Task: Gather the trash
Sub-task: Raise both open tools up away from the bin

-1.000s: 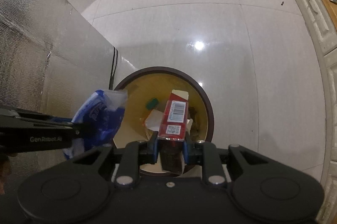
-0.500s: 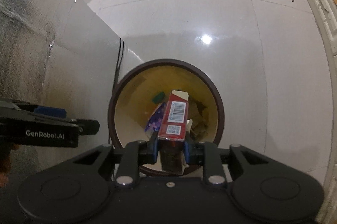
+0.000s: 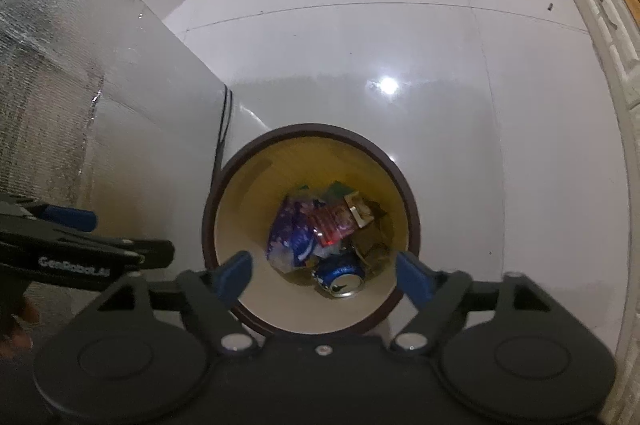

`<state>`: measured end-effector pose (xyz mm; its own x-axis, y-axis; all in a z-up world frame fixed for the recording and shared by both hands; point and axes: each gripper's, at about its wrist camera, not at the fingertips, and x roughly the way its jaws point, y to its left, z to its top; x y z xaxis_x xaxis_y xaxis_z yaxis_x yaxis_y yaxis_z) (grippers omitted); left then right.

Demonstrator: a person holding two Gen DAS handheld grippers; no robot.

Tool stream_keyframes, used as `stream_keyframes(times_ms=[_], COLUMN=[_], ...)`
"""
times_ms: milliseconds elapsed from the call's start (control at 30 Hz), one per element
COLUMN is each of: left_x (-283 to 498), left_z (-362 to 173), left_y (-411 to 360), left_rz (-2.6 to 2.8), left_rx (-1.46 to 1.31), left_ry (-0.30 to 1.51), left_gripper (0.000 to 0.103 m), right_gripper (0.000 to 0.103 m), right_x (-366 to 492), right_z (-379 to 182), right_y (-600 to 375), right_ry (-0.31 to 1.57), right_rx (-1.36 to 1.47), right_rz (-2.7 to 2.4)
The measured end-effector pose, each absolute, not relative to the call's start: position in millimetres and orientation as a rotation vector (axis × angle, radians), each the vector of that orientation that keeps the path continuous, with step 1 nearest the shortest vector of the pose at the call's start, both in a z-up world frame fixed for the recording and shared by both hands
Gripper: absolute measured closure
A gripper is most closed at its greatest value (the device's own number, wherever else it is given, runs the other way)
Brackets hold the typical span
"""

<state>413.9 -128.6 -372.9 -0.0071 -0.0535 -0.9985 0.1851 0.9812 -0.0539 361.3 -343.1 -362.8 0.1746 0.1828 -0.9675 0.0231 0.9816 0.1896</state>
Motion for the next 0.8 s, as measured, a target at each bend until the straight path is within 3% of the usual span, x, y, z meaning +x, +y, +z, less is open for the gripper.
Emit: stream_keyframes(times_ms=[100,167,800], left_x=[412.4,410.9,375.9], left_z=[-370.7,-368.9,-325.3], left_y=[-126.8,-124.5,-112.2], left_rz=[-0.180,-0.170,-0.126], left_rx=[0.101,0.104,0.090], left_ry=[1.569,1.568,1.495], left_gripper=[0.000,0.000,0.000], right_gripper=[0.003,0.000,0.000], right_x=[358.7,356.7,324.3], right_z=[-359.3,-357.4,-333.2], right_y=[-347.9,-350.5,-352.6], right_ry=[1.385,1.381,1.356], right_rx=[0.177,0.182,0.183], right_rz=[0.092,0.081,0.029])
